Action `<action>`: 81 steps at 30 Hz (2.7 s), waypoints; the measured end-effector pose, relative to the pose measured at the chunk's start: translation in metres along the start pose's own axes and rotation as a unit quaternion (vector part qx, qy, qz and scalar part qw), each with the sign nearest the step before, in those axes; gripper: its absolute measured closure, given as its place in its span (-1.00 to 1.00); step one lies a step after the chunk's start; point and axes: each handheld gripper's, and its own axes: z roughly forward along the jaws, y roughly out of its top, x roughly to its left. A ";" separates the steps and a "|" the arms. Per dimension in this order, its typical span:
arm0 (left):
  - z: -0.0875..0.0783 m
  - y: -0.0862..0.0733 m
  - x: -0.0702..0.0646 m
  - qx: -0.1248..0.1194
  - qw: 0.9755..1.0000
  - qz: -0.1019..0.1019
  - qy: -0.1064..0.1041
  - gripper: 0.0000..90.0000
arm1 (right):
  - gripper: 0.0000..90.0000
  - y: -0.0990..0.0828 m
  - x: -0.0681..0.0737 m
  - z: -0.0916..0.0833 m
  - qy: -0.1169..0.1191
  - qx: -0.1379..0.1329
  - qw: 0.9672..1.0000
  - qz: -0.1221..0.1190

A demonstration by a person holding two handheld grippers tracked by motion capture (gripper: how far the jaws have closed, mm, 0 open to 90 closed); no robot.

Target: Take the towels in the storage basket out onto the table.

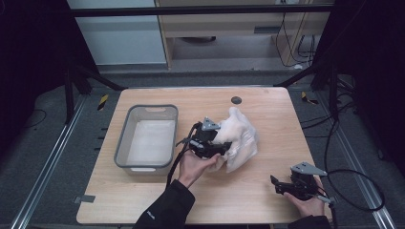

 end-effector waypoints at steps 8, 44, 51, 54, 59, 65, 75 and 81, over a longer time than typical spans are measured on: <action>0.011 -0.011 0.000 0.009 1.000 -0.003 -0.002 0.21 | -0.71 0.000 0.000 0.000 -0.002 0.001 1.000 -0.002; 0.044 -0.053 0.001 0.027 0.999 -0.006 -0.017 -0.33 | -0.71 -0.001 -0.001 0.002 -0.014 0.011 1.000 -0.007; 0.041 -0.054 -0.001 0.033 0.999 -0.007 -0.026 -0.51 | -0.73 -0.001 0.000 0.002 -0.013 0.012 1.000 -0.004; 0.036 -0.053 -0.002 0.039 0.999 -0.001 -0.027 -0.52 | -0.74 -0.001 0.000 0.002 -0.014 0.012 1.000 -0.002; 0.025 -0.051 -0.003 0.039 0.999 0.007 -0.029 -0.54 | -0.75 -0.001 0.000 0.002 -0.014 0.012 1.000 -0.003; 0.011 -0.050 -0.003 0.038 0.999 0.019 -0.026 -0.57 | -0.75 -0.001 0.000 0.002 -0.015 0.011 1.000 -0.002; -0.016 -0.047 0.001 0.030 0.999 0.040 -0.019 -0.58 | -0.76 -0.001 -0.001 0.001 -0.016 0.010 1.000 -0.003; -0.033 -0.051 0.005 0.023 0.998 0.054 -0.005 -0.58 | -0.76 -0.001 -0.001 0.001 -0.016 0.010 1.000 -0.002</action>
